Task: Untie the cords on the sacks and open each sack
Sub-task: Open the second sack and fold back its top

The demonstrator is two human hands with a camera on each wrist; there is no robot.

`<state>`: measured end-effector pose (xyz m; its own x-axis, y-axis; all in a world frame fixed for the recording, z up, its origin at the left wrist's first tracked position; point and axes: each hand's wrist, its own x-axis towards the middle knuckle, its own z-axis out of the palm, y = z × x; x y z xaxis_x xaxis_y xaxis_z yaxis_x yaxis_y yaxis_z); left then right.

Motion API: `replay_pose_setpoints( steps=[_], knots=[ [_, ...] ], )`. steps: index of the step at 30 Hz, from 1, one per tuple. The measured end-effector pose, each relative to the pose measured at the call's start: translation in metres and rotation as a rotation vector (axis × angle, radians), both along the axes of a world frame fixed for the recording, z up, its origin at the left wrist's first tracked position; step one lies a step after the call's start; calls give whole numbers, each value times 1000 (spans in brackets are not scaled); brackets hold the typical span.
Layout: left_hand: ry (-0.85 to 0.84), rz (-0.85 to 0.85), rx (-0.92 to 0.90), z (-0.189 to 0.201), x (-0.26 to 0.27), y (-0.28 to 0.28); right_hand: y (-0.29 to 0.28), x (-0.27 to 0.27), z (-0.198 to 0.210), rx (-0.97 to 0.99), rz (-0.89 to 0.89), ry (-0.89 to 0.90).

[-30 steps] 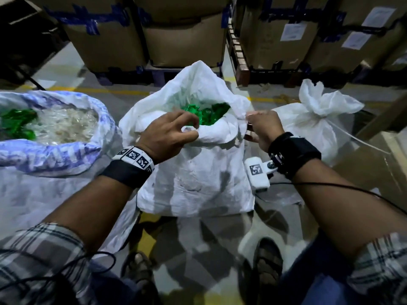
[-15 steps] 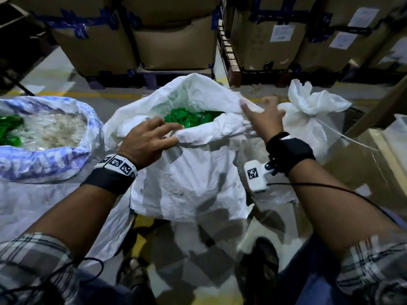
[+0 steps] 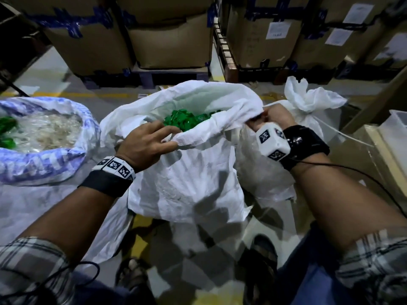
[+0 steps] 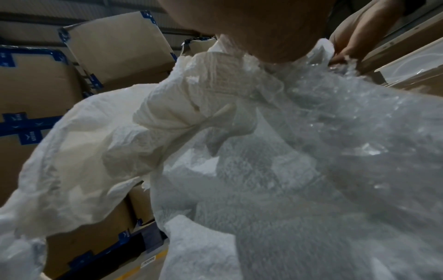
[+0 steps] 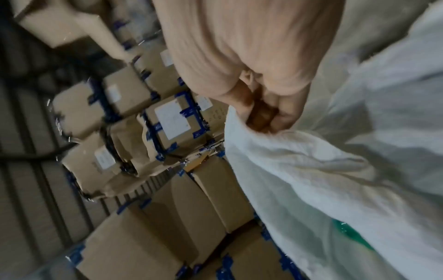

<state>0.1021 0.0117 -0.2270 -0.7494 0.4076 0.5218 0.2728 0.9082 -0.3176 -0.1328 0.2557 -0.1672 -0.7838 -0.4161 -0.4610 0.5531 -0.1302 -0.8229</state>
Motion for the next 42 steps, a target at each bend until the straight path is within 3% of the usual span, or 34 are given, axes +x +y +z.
replay_pose_setpoints(
  steps=[3,6,8,9,10,12,14,16,19,21,23,24,26,30,31,35,37,38,40,42],
  knots=[
    [93,62,-5,14,2,-12,12,-6,11,85,-3,160],
    [179,202,20,24,2,-26,12,8,6,75,43,151],
    [178,232,-7,20,1,-25,2,16,-5,565,166,396],
    [150,246,-15,17,0,-22,-1,20,-9,856,185,583],
    [104,276,-2,13,-1,-19,-3,22,-16,1020,120,726],
    [-28,410,57,13,-3,-14,-3,30,-25,1113,57,931],
    [-190,599,163,23,-6,-10,-5,38,-28,1235,115,1129],
    [-388,696,283,34,-9,-6,-9,39,-22,1131,171,1094],
    [-642,608,309,52,-14,12,-13,34,-15,968,204,796],
    [-644,490,275,58,-18,37,-14,36,-11,725,253,502],
    [-647,349,360,57,-22,64,-13,35,-7,310,227,147],
    [-663,303,416,52,-24,73,-9,35,-3,185,212,38],
    [-670,306,446,38,-28,83,-2,32,4,137,192,-6],
    [-525,291,306,26,-29,83,-1,34,6,156,57,29],
    [-464,283,263,27,-30,81,-4,36,6,250,30,110],
    [-315,283,127,32,-29,71,-9,39,-5,927,-16,837],
    [-275,311,114,34,-28,68,-12,50,-3,1094,-53,1243],
    [-261,322,101,35,-28,67,-14,53,-1,1086,-66,1352],
    [-232,318,88,37,-27,67,-21,54,2,1002,-14,1300],
    [-201,282,88,38,-27,70,-26,52,6,1044,147,1126]
  ],
)
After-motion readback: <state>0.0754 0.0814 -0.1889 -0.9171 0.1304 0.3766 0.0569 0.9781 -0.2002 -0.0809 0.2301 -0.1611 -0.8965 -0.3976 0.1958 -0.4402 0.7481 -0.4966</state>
